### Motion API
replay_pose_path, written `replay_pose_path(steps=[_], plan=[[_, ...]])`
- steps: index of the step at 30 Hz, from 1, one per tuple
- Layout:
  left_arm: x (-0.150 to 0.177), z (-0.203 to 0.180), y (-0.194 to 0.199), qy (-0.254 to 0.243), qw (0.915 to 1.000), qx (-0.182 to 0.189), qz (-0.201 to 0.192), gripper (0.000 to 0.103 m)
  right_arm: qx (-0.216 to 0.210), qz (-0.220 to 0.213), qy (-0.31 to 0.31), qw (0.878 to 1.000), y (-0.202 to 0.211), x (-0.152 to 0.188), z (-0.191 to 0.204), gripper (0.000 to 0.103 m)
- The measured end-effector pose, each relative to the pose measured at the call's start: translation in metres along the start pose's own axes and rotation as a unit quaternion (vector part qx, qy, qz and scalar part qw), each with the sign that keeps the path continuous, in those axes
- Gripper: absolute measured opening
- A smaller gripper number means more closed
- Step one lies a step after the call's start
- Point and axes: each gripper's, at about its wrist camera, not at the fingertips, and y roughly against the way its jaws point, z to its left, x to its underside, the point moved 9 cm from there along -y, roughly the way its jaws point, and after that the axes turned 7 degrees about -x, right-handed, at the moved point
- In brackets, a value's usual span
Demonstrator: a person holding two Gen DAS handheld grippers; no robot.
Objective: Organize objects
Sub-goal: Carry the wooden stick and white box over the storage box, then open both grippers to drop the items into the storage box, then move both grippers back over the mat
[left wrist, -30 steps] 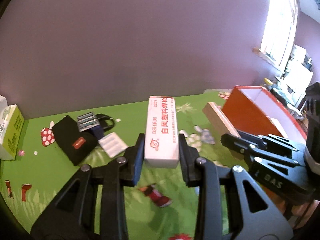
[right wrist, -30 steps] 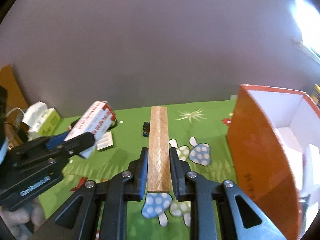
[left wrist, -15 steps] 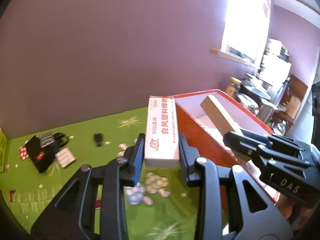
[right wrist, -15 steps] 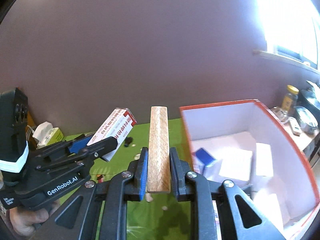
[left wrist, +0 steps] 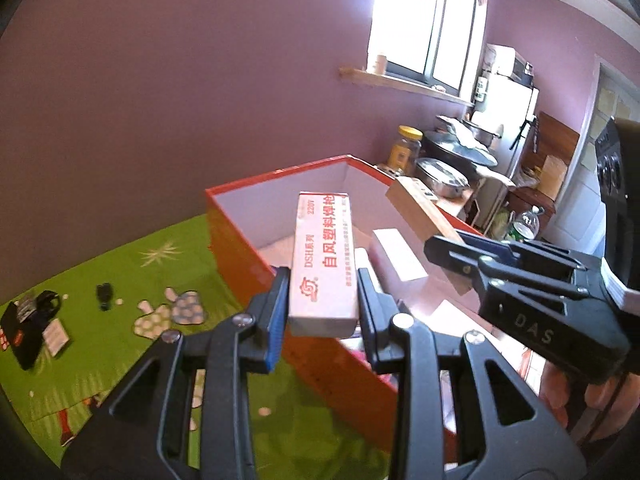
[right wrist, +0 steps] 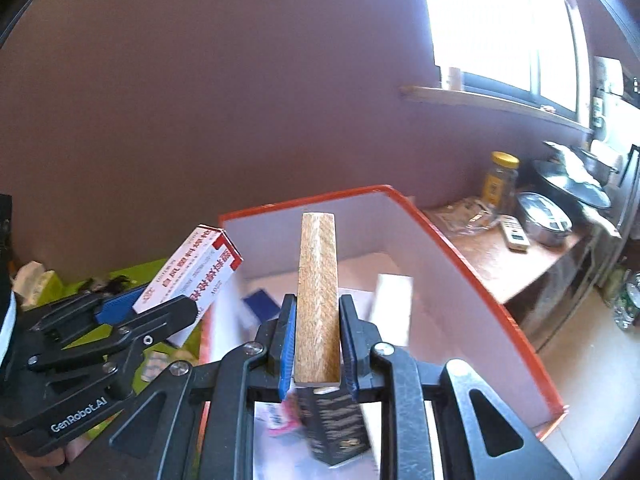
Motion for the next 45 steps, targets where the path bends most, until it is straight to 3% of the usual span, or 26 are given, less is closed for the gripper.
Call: replay_pose_path(steps=[12, 17, 19, 24, 28, 34, 39, 45], plan=[[0.009, -0.033, -0.023, -0.019, 0.9992, 0.028, 0.022, 0.038, 0.015, 0.019, -0.013, 1.0, -0.022, 0.004, -0.024, 0.022], [0.01, -0.028, -0.018, -0.014, 0.9994, 0.028, 0.017, 0.063, 0.02, 0.022, -0.013, 0.999, -0.03, 0.005, -0.029, 0.023], [0.008, -0.025, -0.015, -0.01, 0.9995, 0.028, 0.013, 0.065, 0.024, 0.015, -0.015, 0.999, -0.026, 0.002, -0.03, 0.024], [0.005, -0.015, -0.005, 0.003, 0.9996, 0.026, 0.002, 0.068, 0.031, -0.01, -0.016, 0.999, -0.011, -0.007, -0.027, 0.051], [0.003, -0.007, -0.001, 0.007, 0.9998, 0.016, -0.002, 0.069, 0.029, -0.01, -0.003, 1.0, -0.011, -0.009, -0.014, 0.053], [0.005, 0.016, 0.01, 0.026, 0.9996, 0.004, -0.011, 0.069, 0.0, -0.024, 0.018, 1.0, -0.01, -0.015, 0.014, 0.053], [0.011, 0.049, 0.015, 0.062, 0.998, -0.005, -0.012, 0.07, -0.032, -0.019, 0.028, 0.999, -0.015, -0.016, 0.04, 0.065], [0.023, 0.095, 0.023, 0.1, 0.9946, -0.025, -0.011, 0.071, -0.051, -0.012, 0.057, 0.997, -0.022, -0.016, 0.076, 0.069]])
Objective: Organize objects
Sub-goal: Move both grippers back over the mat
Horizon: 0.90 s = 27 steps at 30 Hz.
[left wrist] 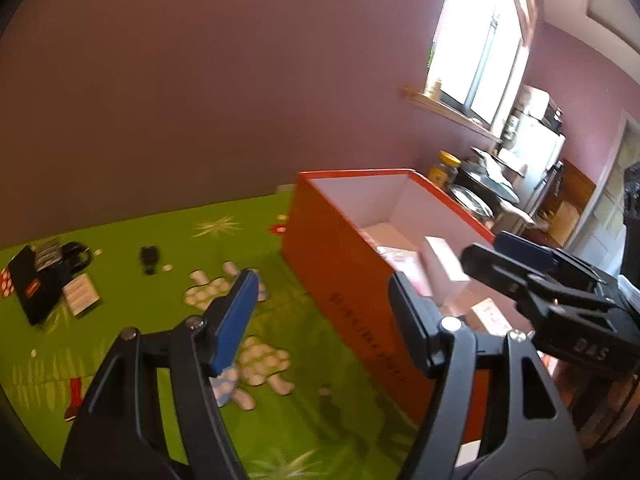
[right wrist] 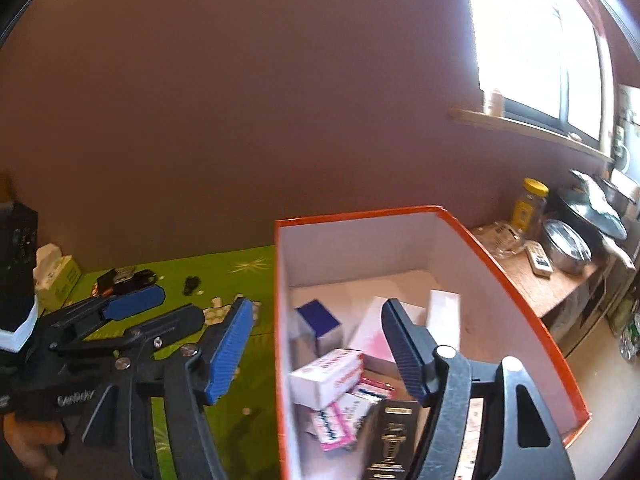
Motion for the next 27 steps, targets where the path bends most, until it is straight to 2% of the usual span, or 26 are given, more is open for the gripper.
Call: replay_pose_path(steps=[8, 14, 27], plan=[[0.009, 0.08, 0.005, 0.073, 0.9967, -0.036, 0.001, 0.071, -0.03, 0.013, 0.043, 0.999, -0.016, 0.0, 0.055, 0.074], [0.02, 0.132, 0.011, 0.112, 0.9918, -0.063, 0.003, 0.071, -0.053, 0.038, 0.071, 0.995, -0.041, 0.009, 0.095, 0.075], [0.044, 0.239, 0.026, 0.186, 0.9749, -0.122, 0.012, 0.071, -0.105, 0.094, 0.12, 0.983, -0.112, 0.029, 0.173, 0.075]])
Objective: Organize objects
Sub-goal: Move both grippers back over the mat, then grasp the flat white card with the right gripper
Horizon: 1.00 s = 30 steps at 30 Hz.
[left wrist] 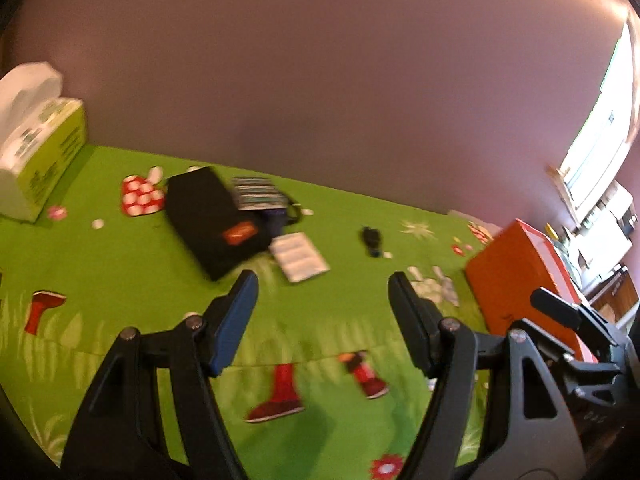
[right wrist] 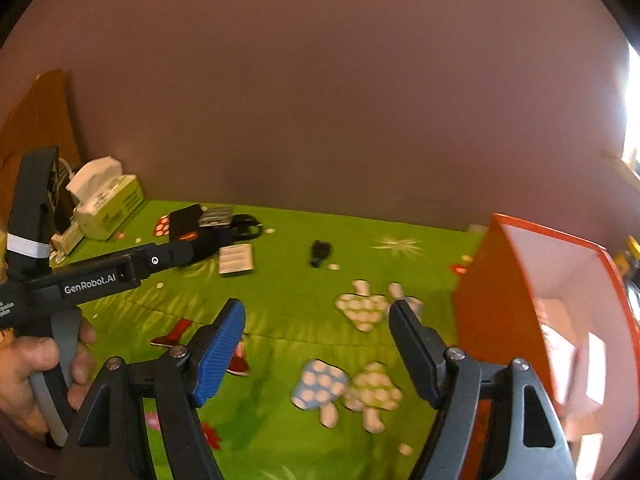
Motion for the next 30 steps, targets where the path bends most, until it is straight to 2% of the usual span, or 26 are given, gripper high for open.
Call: replay_pose_path(steps=[13, 17, 23, 26, 28, 30], plan=[[-0.01, 0.07, 0.005, 0.057, 0.9977, -0.036, -0.006, 0.071, -0.042, 0.077, 0.068, 0.994, -0.121, -0.005, 0.052, 0.075], [-0.012, 0.083, 0.004, 0.064, 0.997, -0.044, -0.006, 0.071, -0.059, 0.089, 0.073, 0.992, -0.146, -0.01, 0.061, 0.075], [-0.017, 0.089, -0.001, 0.06, 0.9968, -0.052, 0.0, 0.071, -0.052, 0.109, 0.076, 0.99, -0.174, -0.011, 0.061, 0.075], [-0.022, 0.086, -0.001, 0.048, 0.9971, -0.059, -0.001, 0.071, -0.071, 0.112, 0.049, 0.99, -0.182, -0.01, 0.055, 0.072], [-0.026, 0.083, -0.004, 0.036, 0.9972, -0.065, -0.001, 0.071, -0.069, 0.108, 0.053, 0.99, -0.183, -0.012, 0.054, 0.068], [-0.03, 0.079, -0.006, 0.029, 0.9971, -0.071, -0.001, 0.071, -0.075, 0.104, 0.057, 0.99, -0.184, -0.014, 0.057, 0.06]])
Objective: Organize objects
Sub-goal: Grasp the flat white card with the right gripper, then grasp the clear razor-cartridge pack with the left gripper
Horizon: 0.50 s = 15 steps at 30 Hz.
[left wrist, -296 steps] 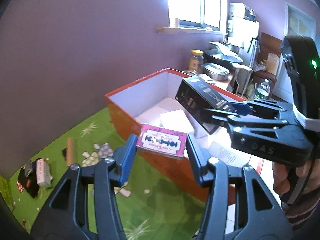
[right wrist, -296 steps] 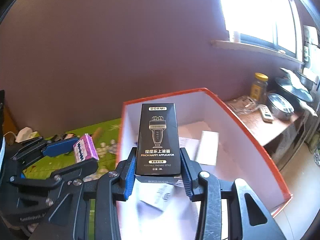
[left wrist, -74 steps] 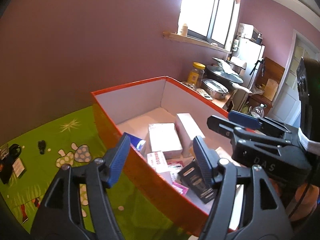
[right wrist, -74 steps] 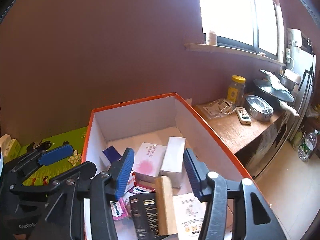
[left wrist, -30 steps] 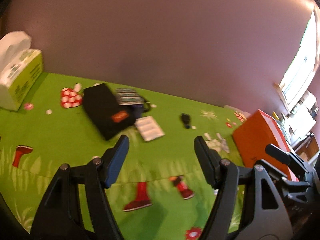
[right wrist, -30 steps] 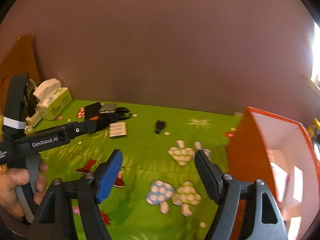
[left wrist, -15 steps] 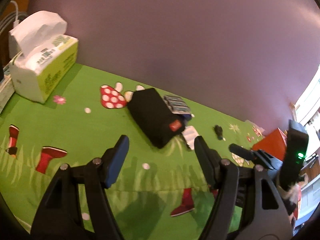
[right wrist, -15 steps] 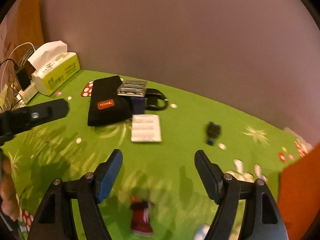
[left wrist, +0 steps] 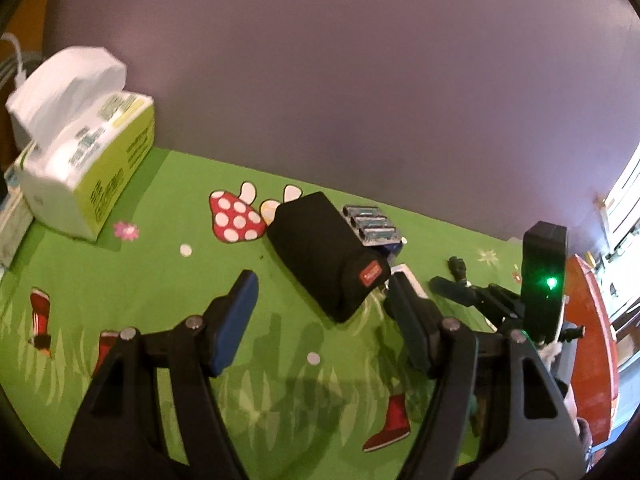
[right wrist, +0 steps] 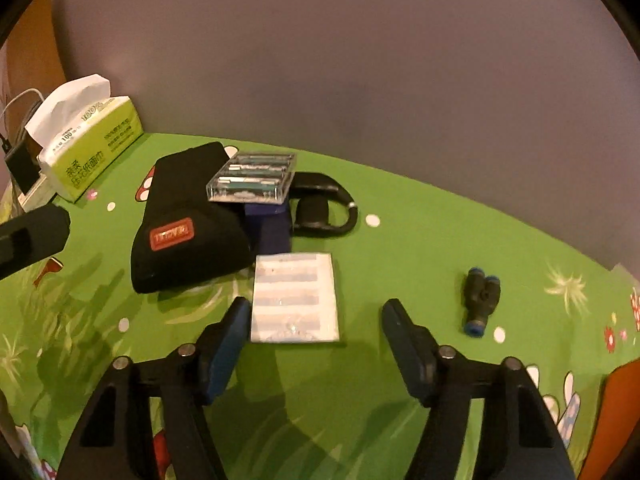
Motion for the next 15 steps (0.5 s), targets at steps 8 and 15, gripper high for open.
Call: replay_pose_path(steps=[8, 15], plan=[[-0.016, -0.034, -0.021, -0.047, 0.9984, -0.032, 0.003, 0.071, -0.022, -0.016, -0.021, 0.999, 0.01, 0.004, -0.007, 0.043], [-0.02, -0.073, -0.056, -0.081, 0.9951, -0.056, 0.01, 0.071, 0.01, -0.066, -0.122, 0.99, 0.046, 0.01, -0.055, 0.043]])
